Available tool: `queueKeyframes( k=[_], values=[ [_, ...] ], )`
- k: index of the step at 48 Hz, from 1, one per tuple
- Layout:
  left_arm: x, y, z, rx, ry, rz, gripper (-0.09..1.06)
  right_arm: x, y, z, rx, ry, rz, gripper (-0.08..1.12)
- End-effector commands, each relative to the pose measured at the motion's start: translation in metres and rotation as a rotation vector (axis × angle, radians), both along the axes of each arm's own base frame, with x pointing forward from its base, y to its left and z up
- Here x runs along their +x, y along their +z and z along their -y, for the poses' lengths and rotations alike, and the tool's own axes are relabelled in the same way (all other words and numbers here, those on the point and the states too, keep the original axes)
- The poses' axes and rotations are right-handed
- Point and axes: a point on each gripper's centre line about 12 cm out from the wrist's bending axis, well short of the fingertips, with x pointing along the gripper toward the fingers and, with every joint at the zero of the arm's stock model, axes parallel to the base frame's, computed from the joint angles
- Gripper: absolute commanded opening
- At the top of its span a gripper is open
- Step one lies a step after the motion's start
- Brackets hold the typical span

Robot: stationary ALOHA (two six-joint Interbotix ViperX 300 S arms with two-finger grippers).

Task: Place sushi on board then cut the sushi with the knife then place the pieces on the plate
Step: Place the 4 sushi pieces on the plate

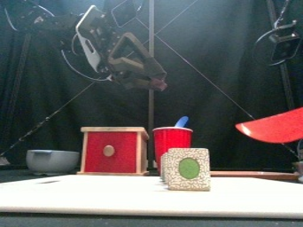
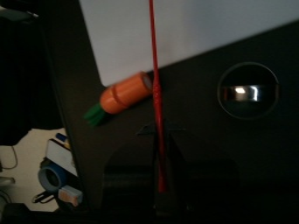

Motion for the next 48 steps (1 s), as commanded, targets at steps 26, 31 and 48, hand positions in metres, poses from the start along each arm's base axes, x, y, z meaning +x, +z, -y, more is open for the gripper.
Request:
queueKeyframes(
  k=[26,31,48],
  values=[
    [0.001,-0.003,-0.014,0.002,0.035,-0.007,0.77,-0.007,-0.003,0.009,-0.042,-0.060,-0.100,0.82],
    [-0.003,-0.010,-0.020,-0.002,0.054,-0.026,0.76,0.001,0.008,0.016,-0.088,-0.072,-0.059,0.82],
    [-0.020,-0.028,-0.031,-0.014,0.091,-0.078,0.76,0.053,0.045,0.053,-0.338,-0.119,0.197,0.86]
  ],
)
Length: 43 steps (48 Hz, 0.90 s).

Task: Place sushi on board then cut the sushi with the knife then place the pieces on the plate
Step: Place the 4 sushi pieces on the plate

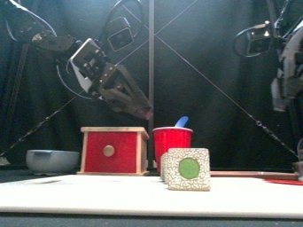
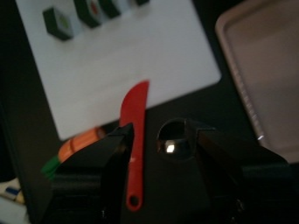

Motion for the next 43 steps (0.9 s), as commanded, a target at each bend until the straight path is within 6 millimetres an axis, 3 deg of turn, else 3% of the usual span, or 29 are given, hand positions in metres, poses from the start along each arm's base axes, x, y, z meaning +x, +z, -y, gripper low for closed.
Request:
queueKeyframes(
  k=[1,11,25,43],
  values=[
    [-0.003,0.003,-0.007,-0.014,0.029,0.012,0.76,0.021,0.012,0.009,-0.075,0.005,0.077,0.86],
    [-0.013,-0.002,-0.009,-0.020,0.043,-0.003,0.76,0.057,0.007,0.021,-0.166,0.039,0.170,0.88],
    [-0.026,-0.014,-0.023,-0.036,0.097,-0.044,0.76,0.103,-0.016,0.025,-0.155,0.067,0.210,0.91],
    [-0.030,-0.026,-0.029,-0.031,0.111,-0.102,0.76,0.166,-0.049,0.027,-0.180,0.117,0.129,0.91]
  ],
)
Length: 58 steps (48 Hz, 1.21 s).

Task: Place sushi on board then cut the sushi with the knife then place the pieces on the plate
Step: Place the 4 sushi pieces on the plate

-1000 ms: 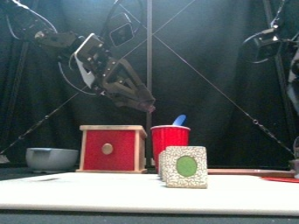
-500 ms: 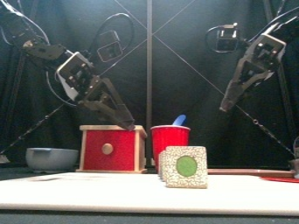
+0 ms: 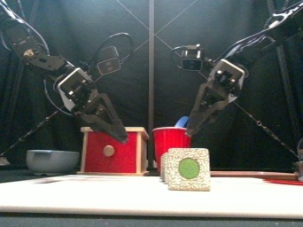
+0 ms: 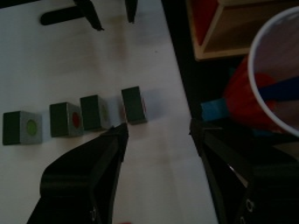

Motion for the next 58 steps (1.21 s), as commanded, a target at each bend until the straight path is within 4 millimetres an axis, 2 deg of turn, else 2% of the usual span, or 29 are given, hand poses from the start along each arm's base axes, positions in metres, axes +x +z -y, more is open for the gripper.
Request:
queueKeyframes(
  k=[1,10,21,49,58],
  values=[
    [0.000,0.002,-0.001,0.002,-0.001,-0.003,0.76,0.019,0.007,0.001,-0.009,0.009,0.031,0.91],
    [-0.006,-0.004,-0.001,0.003,-0.004,-0.031,0.76,0.035,-0.006,0.002,0.004,0.000,0.004,0.91],
    [-0.010,-0.008,-0.005,0.004,0.007,-0.046,0.76,0.045,-0.007,0.001,0.015,-0.007,0.005,0.91],
    [-0.016,-0.014,-0.007,0.006,0.012,-0.066,0.76,0.050,-0.022,-0.016,0.055,0.000,-0.037,0.90],
    [-0.014,-0.015,-0.007,0.005,0.013,-0.069,0.76,0.052,-0.032,-0.014,0.051,0.000,-0.060,0.88]
  ],
)
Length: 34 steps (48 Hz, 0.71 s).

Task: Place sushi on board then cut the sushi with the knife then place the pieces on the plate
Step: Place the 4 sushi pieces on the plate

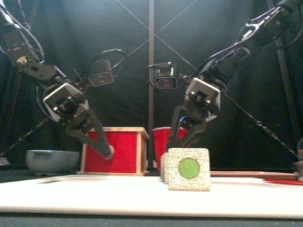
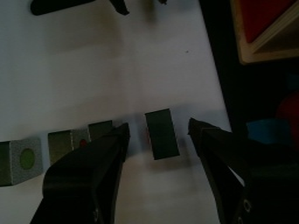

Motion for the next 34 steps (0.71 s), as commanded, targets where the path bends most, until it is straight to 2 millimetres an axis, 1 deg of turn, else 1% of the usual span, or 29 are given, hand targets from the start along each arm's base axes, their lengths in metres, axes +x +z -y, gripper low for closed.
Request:
queueKeyframes(
  k=[1,6,9,14,17,20,26,30,34],
  values=[
    [0.005,0.006,-0.002,0.001,0.005,0.023,0.76,0.007,0.009,0.003,-0.001,-0.005,0.032,0.87],
    [0.006,0.005,-0.002,0.000,0.007,0.021,0.76,0.010,0.003,0.004,-0.002,-0.006,0.018,0.82],
    [0.007,0.005,-0.002,0.000,0.007,0.021,0.76,0.011,0.001,0.004,-0.004,-0.006,0.014,0.75],
    [0.007,0.005,-0.002,-0.001,0.009,0.022,0.76,0.011,0.002,0.005,-0.005,-0.006,0.015,0.64],
    [0.007,0.005,-0.002,-0.002,0.010,0.022,0.76,0.009,0.004,0.005,-0.007,-0.009,0.009,0.59],
    [0.007,0.004,-0.002,-0.002,0.010,0.020,0.76,0.006,0.011,0.006,-0.011,-0.015,0.007,0.56],
    [0.007,0.005,-0.002,-0.002,0.010,0.022,0.76,-0.006,0.027,0.009,-0.024,-0.029,-0.006,0.57],
    [0.007,0.004,-0.002,-0.002,0.010,0.020,0.76,-0.017,0.040,0.015,-0.026,-0.055,-0.006,0.57],
    [0.007,0.004,-0.002,-0.002,0.010,0.020,0.76,-0.033,0.051,0.021,-0.025,-0.087,-0.013,0.57]
  ],
)
